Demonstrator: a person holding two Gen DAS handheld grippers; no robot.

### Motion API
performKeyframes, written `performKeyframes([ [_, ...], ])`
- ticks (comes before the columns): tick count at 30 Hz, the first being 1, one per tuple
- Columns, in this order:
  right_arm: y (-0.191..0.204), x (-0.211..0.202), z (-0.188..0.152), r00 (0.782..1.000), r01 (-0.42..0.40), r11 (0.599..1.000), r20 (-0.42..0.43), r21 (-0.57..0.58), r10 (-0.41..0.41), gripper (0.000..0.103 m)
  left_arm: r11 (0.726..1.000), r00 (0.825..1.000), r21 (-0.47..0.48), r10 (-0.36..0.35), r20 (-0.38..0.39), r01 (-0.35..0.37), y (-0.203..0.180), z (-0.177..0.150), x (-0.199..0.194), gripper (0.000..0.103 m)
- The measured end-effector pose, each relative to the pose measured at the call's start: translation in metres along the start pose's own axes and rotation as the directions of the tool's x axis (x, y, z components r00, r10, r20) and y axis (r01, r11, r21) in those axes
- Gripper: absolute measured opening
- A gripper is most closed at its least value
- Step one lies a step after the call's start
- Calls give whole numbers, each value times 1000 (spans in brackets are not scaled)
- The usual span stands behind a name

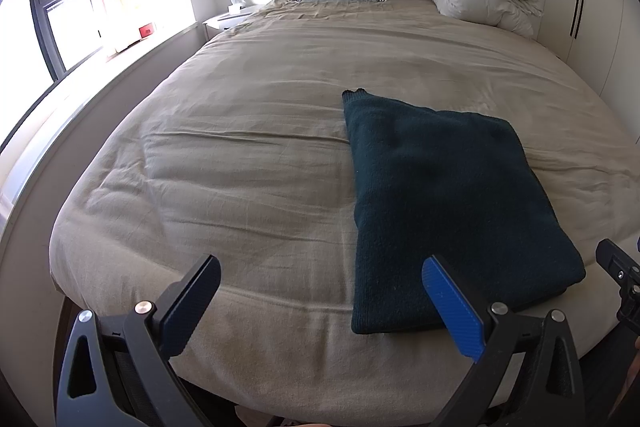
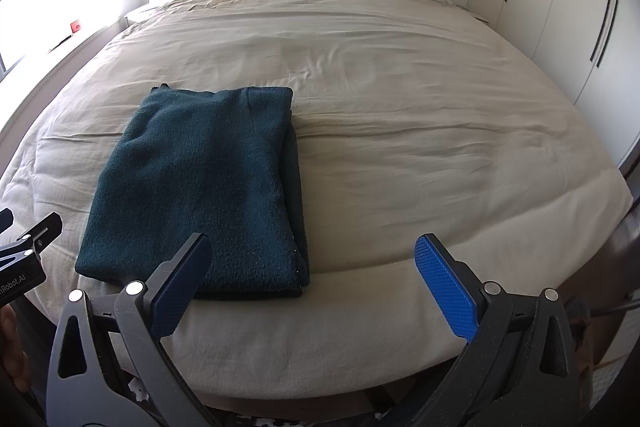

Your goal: Fold small clothes

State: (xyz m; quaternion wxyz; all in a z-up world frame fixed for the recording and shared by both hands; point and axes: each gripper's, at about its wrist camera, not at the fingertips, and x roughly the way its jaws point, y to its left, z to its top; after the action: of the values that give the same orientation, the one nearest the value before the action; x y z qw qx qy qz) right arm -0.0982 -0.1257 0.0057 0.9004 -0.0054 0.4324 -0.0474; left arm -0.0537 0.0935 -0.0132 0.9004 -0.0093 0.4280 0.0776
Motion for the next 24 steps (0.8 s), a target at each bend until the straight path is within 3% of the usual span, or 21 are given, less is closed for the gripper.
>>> performKeyframes([
  [24, 0, 1, -2, 1000, -2, 1000, -4, -1, 2, 103, 1000, 1000, 0, 0, -5, 0, -1, -5, 2, 103],
])
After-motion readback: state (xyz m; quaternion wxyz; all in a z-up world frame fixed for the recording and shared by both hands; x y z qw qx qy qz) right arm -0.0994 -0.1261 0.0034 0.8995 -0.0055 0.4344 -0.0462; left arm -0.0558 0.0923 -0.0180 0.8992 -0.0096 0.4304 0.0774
